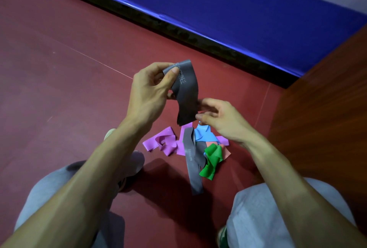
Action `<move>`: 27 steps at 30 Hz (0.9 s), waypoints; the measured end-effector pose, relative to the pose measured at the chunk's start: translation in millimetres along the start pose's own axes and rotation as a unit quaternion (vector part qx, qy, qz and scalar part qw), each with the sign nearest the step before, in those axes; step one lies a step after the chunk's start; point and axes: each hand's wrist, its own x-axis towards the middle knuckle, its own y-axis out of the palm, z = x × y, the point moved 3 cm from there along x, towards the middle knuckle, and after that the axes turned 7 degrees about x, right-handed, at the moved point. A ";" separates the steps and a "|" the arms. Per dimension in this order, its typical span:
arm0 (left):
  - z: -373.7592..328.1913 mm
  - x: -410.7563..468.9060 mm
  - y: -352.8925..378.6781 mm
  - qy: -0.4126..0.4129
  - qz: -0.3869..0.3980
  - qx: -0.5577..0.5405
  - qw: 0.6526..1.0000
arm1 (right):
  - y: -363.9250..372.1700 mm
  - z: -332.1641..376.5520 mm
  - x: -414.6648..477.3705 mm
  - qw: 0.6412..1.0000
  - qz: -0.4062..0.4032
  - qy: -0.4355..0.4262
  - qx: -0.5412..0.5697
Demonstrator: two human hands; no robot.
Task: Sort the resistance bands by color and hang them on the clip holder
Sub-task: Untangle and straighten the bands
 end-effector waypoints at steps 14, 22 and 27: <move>-7.9 -3.1 -1.5 0.066 0.015 0.048 0.997 | -7.1 -1.4 2.3 0.995 -0.049 -0.011 -0.087; -26.1 -41.1 1.2 0.147 0.103 0.178 0.968 | -16.5 75.7 -56.1 0.972 -0.145 -0.165 -0.087; -85.6 -69.8 -2.0 0.199 0.148 0.167 0.954 | -17.1 150.0 -102.7 0.954 -0.128 -0.223 -0.157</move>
